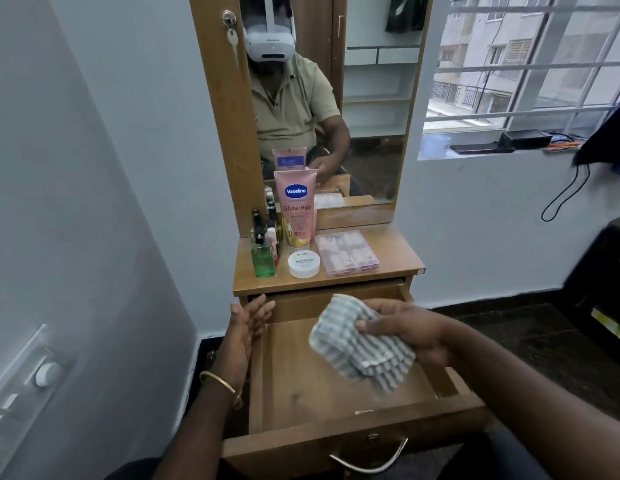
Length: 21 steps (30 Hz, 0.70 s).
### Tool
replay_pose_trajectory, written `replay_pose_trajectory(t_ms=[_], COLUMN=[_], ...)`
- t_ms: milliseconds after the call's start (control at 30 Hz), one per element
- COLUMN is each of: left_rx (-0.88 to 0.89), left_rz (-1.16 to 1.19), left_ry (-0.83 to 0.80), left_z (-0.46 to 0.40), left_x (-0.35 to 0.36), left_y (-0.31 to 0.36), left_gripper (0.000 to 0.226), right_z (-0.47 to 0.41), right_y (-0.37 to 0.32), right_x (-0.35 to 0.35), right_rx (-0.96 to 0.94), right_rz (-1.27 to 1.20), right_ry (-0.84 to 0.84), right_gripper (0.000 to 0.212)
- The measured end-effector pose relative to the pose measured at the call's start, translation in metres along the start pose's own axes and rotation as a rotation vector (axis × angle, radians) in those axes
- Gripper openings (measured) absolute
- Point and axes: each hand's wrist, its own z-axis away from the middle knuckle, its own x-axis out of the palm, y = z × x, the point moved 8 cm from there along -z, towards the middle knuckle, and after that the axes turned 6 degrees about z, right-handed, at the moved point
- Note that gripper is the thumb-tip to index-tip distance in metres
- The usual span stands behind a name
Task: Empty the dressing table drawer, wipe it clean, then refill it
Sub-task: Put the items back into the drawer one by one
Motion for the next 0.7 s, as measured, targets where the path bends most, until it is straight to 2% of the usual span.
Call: replay_pose_trajectory(t_ms=[67,200,267,367,533,633,700], left_rx=[0.006,-0.045,-0.1,-0.094,-0.197,-0.273,-0.301], left_rz=[-0.035,-0.161,-0.137,-0.043,0.044,0.125,0.17], left_ry=[-0.006,-0.054,-0.091,-0.11,-0.145,-0.187,-0.212], left_z=[0.0,-0.009,-0.011,-0.008,-0.001,0.001,0.002], left_x=[-0.001,0.015,0.034,0.064,0.096,0.104,0.105], left_y=[0.001,0.012,0.023,0.035,0.014,0.001,-0.005], left_gripper=[0.115,0.12,0.105,0.082,0.088,0.093,0.097], right_z=[0.017,0.039,0.039,0.024,-0.018,-0.039,-0.049], right_y=[-0.01,-0.04,-0.056,-0.078,-0.097,-0.1,-0.095], right_x=[-0.03,-0.088,-0.115,-0.144,-0.184,-0.199,-0.208], right_rx=[-0.07,-0.227,-0.26,-0.266,-0.233,-0.192,-0.071], right_rz=[-0.097,-0.253,-0.246,-0.255,-0.235,-0.119,0.165], right_ry=[0.121,0.373,0.517,0.624,0.737,0.78,0.838], right_gripper=[0.041,0.033,0.03,0.028,0.035,0.038,0.036])
